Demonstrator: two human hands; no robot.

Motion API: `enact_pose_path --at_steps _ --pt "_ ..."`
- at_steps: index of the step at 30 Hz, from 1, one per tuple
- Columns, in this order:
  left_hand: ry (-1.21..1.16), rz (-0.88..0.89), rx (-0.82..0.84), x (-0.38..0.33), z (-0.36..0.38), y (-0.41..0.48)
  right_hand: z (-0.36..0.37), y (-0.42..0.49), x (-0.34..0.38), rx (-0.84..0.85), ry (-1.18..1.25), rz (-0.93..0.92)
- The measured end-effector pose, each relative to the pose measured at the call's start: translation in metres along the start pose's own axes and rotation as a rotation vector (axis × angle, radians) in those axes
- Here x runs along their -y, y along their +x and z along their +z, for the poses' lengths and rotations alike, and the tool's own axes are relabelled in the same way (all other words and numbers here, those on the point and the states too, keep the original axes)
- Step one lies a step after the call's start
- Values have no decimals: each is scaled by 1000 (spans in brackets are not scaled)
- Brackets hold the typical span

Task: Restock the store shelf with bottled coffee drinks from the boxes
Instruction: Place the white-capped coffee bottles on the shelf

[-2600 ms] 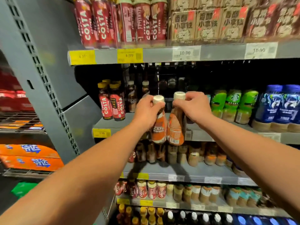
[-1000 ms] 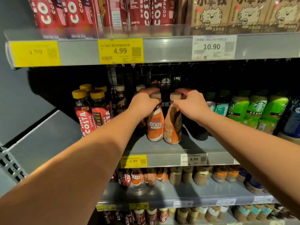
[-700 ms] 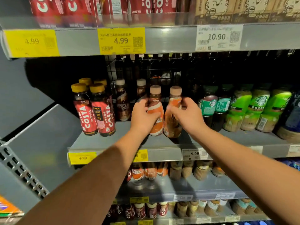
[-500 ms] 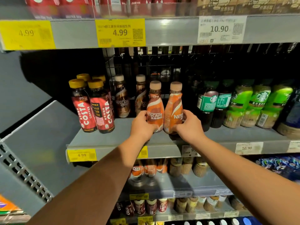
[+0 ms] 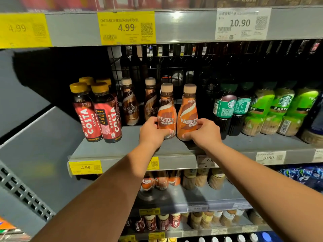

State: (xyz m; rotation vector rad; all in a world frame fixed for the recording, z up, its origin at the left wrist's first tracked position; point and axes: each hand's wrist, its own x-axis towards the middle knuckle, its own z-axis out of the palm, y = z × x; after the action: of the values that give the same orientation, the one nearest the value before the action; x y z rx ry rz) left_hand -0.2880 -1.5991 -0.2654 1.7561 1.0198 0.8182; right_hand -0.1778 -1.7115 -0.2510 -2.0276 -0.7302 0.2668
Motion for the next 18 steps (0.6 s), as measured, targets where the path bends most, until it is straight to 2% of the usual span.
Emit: enact_pose_path --at_steps 4,7,12,14,18 --pt "44 -5 -38 -1 3 0 10 3 4 -69 -46 54" --pt "163 51 -40 -3 2 -8 11 2 5 -57 -88 3" --pt "697 489 -57 4 -17 -44 7 -25 -3 38 -323 -272" --pt "850 596 2 10 -22 -55 3 -38 -10 86 -467 -373" --pt "967 566 198 13 -18 -62 0 -52 -20 199 -731 -420"
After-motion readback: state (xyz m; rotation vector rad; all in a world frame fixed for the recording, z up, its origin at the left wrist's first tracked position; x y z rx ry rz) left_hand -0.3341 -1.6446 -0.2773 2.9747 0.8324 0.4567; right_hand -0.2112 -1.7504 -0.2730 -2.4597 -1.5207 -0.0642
